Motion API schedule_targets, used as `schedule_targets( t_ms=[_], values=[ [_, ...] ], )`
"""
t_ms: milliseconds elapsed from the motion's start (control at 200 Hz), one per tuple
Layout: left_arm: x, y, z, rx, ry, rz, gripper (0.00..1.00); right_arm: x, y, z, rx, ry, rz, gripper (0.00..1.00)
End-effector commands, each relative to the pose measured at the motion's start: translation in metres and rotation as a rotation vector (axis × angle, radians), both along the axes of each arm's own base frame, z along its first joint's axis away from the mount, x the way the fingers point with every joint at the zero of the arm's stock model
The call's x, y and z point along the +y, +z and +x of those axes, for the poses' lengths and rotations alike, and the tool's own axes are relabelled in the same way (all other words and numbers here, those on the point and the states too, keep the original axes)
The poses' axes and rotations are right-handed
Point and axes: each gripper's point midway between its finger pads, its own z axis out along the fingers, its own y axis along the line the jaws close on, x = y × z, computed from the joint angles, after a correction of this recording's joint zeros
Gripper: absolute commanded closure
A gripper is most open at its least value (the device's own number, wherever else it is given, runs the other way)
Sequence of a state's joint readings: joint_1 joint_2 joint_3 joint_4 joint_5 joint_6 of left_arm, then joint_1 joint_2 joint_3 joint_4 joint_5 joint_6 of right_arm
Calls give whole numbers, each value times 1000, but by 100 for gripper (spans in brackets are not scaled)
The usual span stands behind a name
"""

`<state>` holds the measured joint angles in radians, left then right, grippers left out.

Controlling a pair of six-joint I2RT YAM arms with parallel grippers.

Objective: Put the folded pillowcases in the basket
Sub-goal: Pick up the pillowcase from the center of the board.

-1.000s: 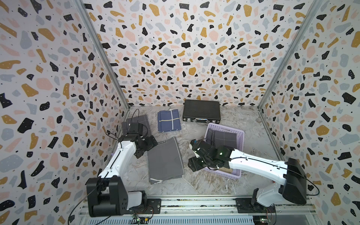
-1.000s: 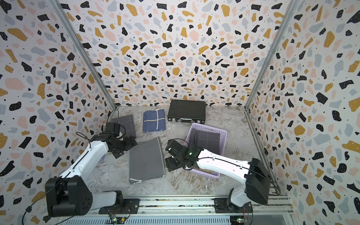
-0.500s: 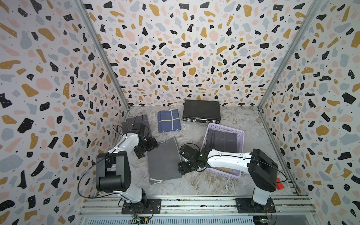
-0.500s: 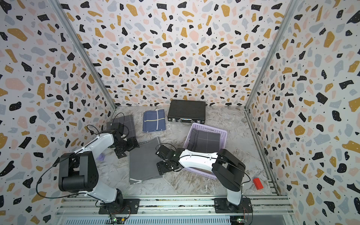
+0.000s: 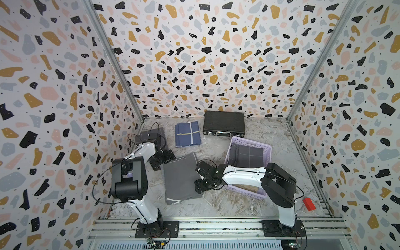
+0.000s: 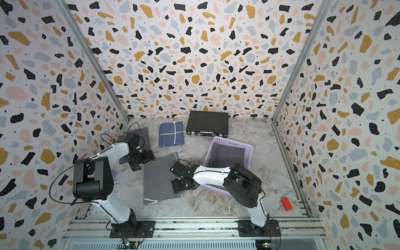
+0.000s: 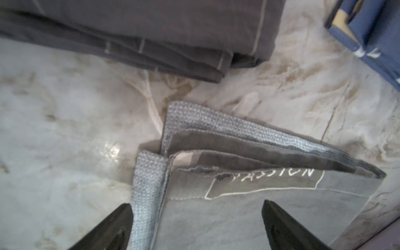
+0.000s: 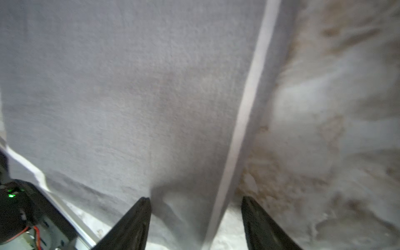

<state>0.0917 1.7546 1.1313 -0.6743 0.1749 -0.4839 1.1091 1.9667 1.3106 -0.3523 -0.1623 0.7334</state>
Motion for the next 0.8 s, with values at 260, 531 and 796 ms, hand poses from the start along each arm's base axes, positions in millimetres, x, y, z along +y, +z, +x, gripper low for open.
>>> schedule_targets(
  t_ms=[260, 531, 796],
  values=[
    [10, -17, -11, 69, -22, 53, 14, 10, -4, -16, 36, 44, -11, 32],
    [10, -24, -9, 103, -59, 59, 41, 11, -10, -23, 48, 59, -36, 40],
    [4, -36, -17, 151, -89, 46, 89, 12, -11, -20, 44, 58, -52, 67]
  ],
)
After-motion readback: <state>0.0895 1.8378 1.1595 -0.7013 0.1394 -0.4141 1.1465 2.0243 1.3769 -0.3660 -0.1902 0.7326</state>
